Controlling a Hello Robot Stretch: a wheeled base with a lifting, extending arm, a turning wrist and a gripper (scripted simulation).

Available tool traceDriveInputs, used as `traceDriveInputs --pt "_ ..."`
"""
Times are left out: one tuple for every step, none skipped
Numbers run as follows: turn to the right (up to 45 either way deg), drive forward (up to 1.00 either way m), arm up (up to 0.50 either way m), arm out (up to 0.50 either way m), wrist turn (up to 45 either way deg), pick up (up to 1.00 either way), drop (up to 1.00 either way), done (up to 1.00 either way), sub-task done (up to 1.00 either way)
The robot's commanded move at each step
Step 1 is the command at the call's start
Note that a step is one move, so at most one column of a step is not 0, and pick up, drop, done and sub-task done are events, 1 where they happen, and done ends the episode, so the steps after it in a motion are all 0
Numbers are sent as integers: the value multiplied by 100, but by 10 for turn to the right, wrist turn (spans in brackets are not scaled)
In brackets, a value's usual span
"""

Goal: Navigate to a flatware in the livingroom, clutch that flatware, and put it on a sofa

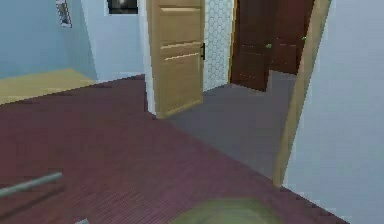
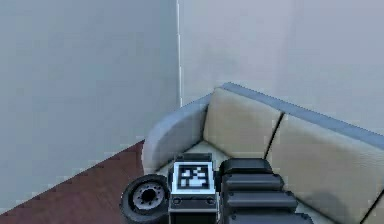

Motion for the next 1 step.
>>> traceDriveInputs --pt "-450 0 0 0 0 0 0 0 0"
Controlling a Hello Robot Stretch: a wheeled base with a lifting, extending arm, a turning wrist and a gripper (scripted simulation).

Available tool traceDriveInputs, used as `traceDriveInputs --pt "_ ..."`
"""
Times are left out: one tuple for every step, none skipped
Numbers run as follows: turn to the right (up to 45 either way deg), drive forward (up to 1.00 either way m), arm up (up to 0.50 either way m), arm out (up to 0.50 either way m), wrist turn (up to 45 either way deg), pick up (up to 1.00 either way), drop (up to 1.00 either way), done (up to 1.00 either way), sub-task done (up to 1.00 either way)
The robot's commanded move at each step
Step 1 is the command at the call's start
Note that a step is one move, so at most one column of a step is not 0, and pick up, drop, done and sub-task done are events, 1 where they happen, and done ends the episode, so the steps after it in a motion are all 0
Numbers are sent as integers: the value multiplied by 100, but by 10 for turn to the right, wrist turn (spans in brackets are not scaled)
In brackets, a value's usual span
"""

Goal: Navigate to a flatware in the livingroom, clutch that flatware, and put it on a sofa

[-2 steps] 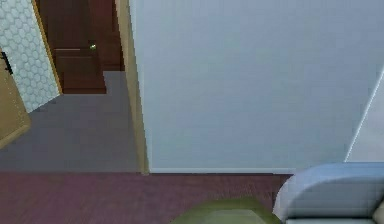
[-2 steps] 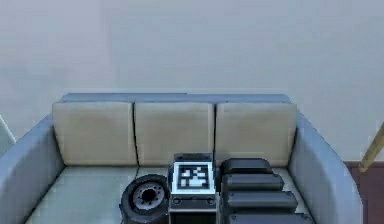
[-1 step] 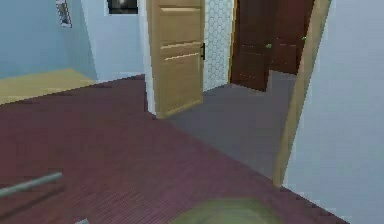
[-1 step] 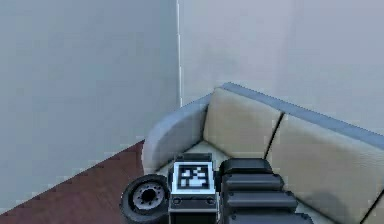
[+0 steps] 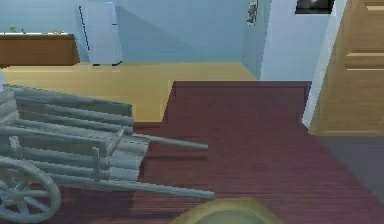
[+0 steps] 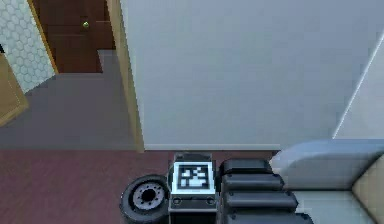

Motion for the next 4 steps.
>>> traceDriveInputs --pt "-30 0 0 0 0 0 0 0 0" --pt "450 0 0 0 0 0 0 0 0" --pt "450 0 0 0 0 0 0 0 0" --pt "0 0 0 48 0 0 0 0 0"
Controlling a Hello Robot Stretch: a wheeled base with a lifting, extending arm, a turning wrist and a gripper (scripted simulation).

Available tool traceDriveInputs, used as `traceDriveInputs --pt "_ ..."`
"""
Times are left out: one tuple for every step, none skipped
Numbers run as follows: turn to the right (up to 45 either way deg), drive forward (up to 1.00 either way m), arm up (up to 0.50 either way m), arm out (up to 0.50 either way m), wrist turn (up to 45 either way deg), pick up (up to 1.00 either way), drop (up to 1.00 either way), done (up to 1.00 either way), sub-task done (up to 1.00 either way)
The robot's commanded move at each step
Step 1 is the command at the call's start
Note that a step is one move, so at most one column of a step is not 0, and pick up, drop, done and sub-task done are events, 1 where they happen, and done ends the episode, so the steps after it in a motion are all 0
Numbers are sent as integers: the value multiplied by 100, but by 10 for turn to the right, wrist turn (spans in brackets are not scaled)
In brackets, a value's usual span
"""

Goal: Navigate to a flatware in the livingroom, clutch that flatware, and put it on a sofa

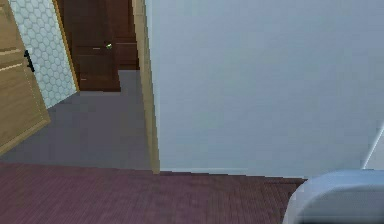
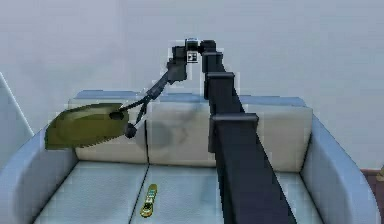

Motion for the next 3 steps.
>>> traceDriveInputs --pt "0 0 0 0 450 0 0 0 0" --pt "0 0 0 0 450 0 0 0 0" --pt "0 0 0 0 330 0 0 0 0"
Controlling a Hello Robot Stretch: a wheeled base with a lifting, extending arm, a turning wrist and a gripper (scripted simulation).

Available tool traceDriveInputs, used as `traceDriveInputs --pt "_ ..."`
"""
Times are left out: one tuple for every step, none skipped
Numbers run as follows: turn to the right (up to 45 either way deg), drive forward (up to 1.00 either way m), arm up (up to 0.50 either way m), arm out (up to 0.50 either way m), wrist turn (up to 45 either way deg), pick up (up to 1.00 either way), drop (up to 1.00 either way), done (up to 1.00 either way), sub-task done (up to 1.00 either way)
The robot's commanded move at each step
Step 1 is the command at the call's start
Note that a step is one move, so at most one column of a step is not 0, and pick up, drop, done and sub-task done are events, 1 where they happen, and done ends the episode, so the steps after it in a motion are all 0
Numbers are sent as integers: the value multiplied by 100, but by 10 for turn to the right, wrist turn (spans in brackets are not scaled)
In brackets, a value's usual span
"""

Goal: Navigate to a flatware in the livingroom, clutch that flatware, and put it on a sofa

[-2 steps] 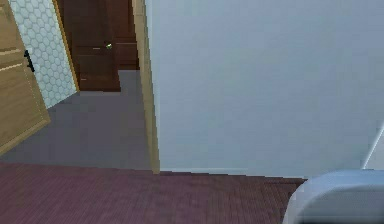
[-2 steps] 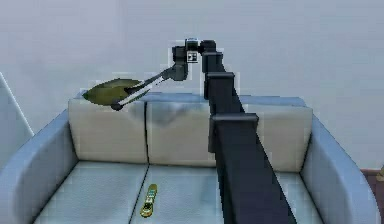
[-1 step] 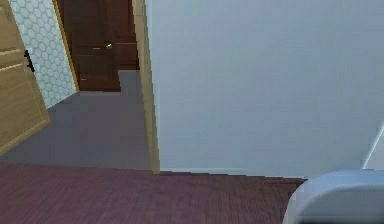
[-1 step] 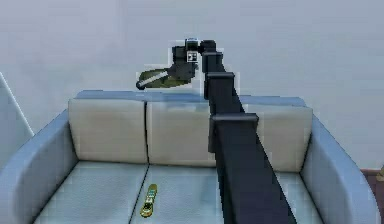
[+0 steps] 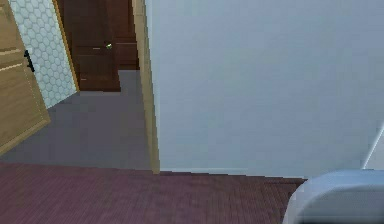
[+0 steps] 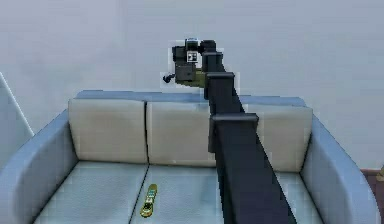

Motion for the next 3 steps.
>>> traceDriveInputs --pt "0 0 -44 0 0 0 0 0 0" --pt "0 0 -32 0 0 0 0 0 0" --pt "0 0 0 0 0 0 100 0 0"
